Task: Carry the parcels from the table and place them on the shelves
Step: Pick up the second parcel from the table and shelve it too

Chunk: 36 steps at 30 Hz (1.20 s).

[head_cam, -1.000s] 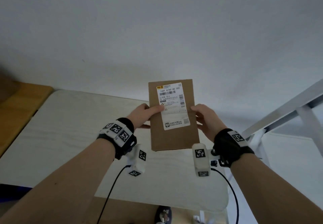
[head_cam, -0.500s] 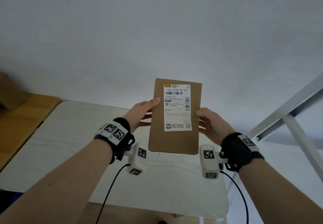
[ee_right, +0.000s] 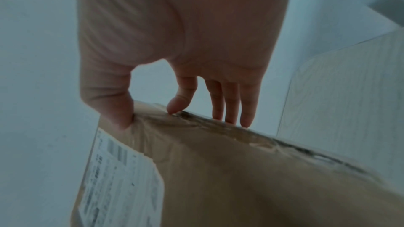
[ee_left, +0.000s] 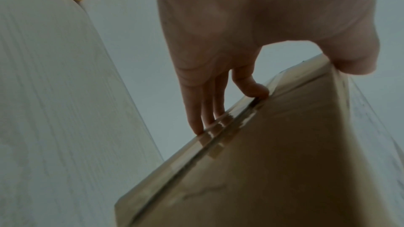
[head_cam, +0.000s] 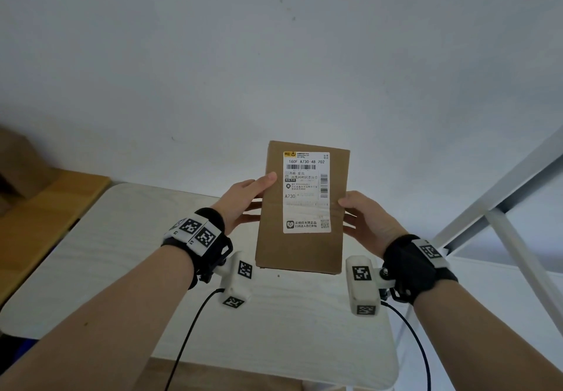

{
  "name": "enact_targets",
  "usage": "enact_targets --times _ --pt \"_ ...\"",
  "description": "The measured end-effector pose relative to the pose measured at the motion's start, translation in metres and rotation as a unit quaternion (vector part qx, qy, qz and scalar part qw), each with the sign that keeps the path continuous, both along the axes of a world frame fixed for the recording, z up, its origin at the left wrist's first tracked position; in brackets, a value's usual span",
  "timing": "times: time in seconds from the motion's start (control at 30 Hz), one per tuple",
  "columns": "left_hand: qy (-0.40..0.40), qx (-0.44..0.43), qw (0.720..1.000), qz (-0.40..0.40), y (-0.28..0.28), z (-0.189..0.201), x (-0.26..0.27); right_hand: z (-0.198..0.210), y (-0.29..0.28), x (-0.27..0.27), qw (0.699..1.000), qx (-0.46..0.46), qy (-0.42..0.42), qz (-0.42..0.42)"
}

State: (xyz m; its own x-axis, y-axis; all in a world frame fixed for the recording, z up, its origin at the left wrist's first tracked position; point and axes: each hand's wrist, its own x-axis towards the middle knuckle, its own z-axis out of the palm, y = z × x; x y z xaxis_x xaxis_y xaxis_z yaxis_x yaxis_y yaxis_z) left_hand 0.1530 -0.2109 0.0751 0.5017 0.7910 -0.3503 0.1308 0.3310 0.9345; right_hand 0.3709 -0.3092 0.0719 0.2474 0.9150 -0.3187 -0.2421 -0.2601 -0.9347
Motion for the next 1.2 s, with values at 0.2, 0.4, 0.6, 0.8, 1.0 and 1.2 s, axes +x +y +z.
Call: enact_targets --times 0.2,0.4,0.6,0.8,1.0,1.2 --pt "-0.001 0.006 1.000 0.005 0.000 0.004 0.000 0.003 0.000 0.001 1.000 0.003 0.000 0.003" --pt "0.003 0.010 1.000 0.003 0.000 0.006 0.001 0.005 0.000 0.002 1.000 0.003 -0.005 0.007" --pt "0.007 0.011 1.000 0.001 -0.002 0.009 0.003 0.008 -0.003 0.004 1.000 0.003 -0.014 0.007" --pt "0.001 0.019 1.000 0.014 -0.004 0.020 0.006 0.023 -0.006 0.003 1.000 -0.002 -0.024 -0.010" --pt "-0.006 0.020 1.000 -0.004 -0.015 0.027 0.010 0.035 -0.021 -0.005 0.998 -0.010 -0.033 -0.056" --pt "-0.019 0.027 0.999 0.009 -0.035 0.027 0.018 0.039 -0.051 -0.014 0.994 0.005 -0.012 -0.106"
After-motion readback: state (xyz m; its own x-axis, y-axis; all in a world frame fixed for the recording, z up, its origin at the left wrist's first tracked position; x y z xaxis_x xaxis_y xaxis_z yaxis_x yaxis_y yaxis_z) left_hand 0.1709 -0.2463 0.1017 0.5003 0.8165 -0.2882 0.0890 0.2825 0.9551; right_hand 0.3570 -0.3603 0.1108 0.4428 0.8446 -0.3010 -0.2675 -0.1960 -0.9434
